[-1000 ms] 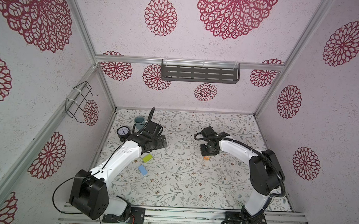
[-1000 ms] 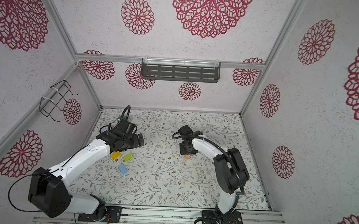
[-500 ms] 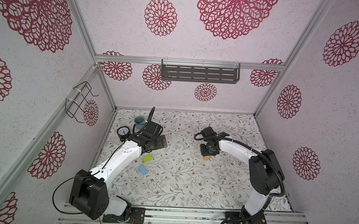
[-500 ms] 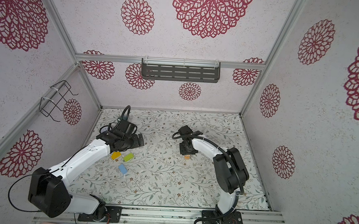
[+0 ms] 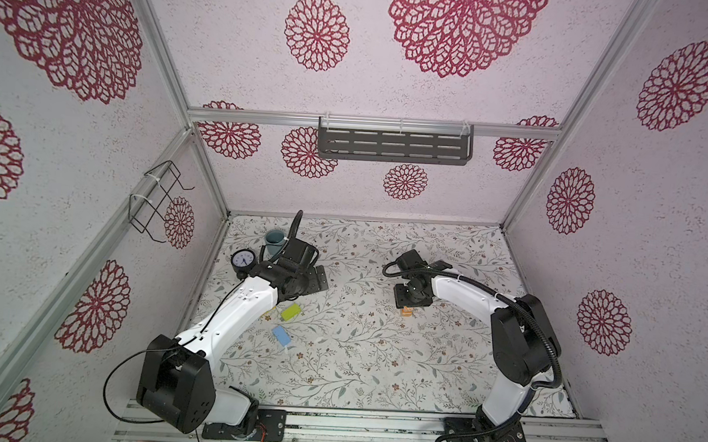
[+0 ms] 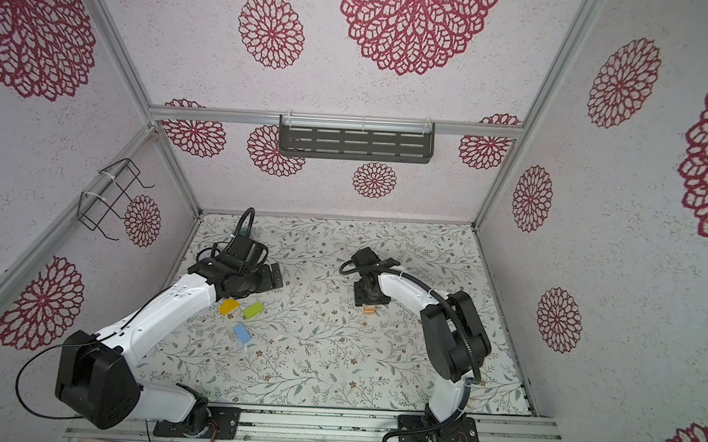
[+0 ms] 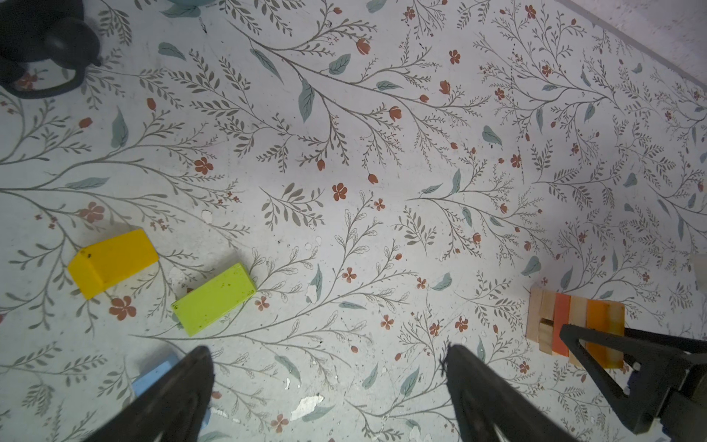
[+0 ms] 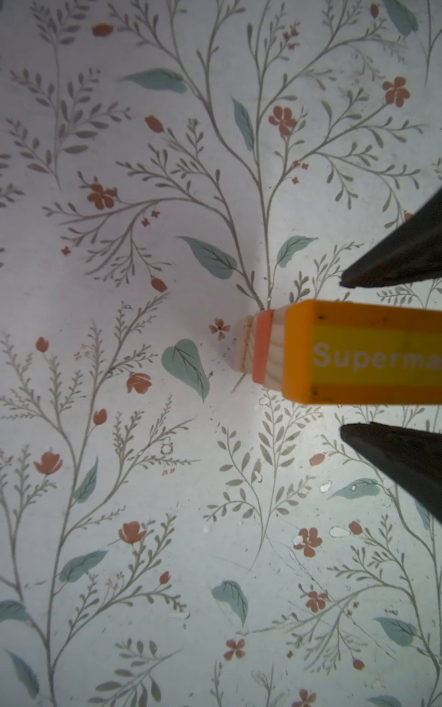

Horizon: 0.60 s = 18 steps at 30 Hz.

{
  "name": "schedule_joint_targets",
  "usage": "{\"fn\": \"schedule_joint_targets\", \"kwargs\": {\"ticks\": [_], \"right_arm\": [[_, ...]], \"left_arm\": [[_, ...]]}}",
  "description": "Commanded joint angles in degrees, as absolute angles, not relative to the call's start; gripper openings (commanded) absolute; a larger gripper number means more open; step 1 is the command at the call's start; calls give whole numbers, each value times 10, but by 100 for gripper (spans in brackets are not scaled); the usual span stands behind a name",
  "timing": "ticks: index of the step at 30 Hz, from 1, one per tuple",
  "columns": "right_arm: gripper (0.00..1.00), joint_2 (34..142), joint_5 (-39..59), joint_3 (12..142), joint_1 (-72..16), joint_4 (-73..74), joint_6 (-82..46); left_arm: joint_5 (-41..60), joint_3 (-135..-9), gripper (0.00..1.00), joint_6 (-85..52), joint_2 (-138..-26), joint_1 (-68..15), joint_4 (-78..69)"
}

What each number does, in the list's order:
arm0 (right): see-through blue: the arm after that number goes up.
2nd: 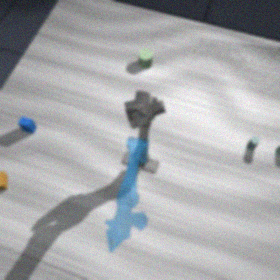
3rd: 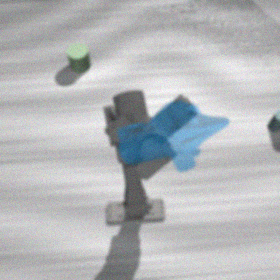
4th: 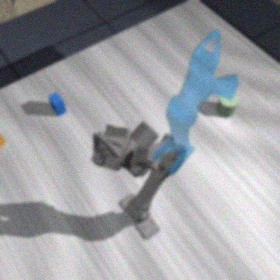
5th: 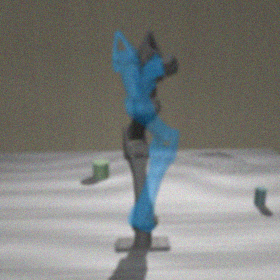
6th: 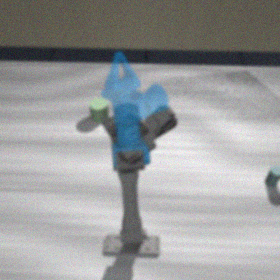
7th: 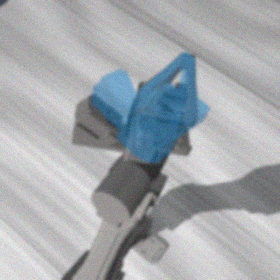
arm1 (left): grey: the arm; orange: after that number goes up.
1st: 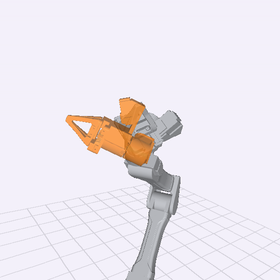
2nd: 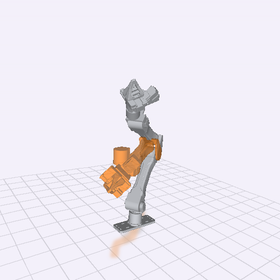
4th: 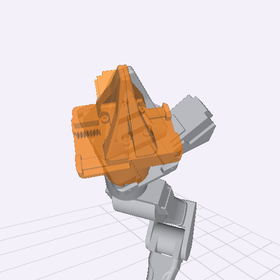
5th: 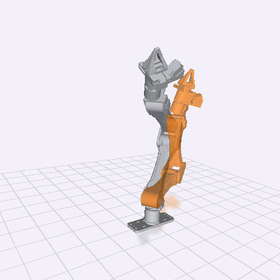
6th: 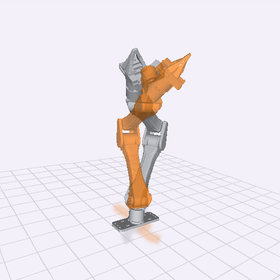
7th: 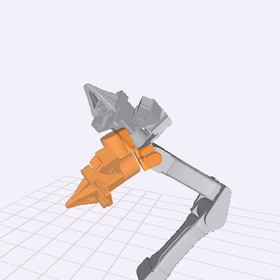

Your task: Build the wood block tower

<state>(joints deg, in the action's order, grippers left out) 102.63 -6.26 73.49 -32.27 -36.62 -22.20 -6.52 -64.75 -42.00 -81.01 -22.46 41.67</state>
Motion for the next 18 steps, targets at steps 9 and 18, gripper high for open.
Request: {"fn": "schedule_joint_targets", "kwargs": {"ticks": [9,18], "right_arm": [[64,896,-65,699,-305,-328,-200],[65,819,-28,643,-269,-268,-196]], "left_arm": [[-82,-654,85,-413,-795,-190,485],[-66,-587,63,-462,-828,-178,457]]}}
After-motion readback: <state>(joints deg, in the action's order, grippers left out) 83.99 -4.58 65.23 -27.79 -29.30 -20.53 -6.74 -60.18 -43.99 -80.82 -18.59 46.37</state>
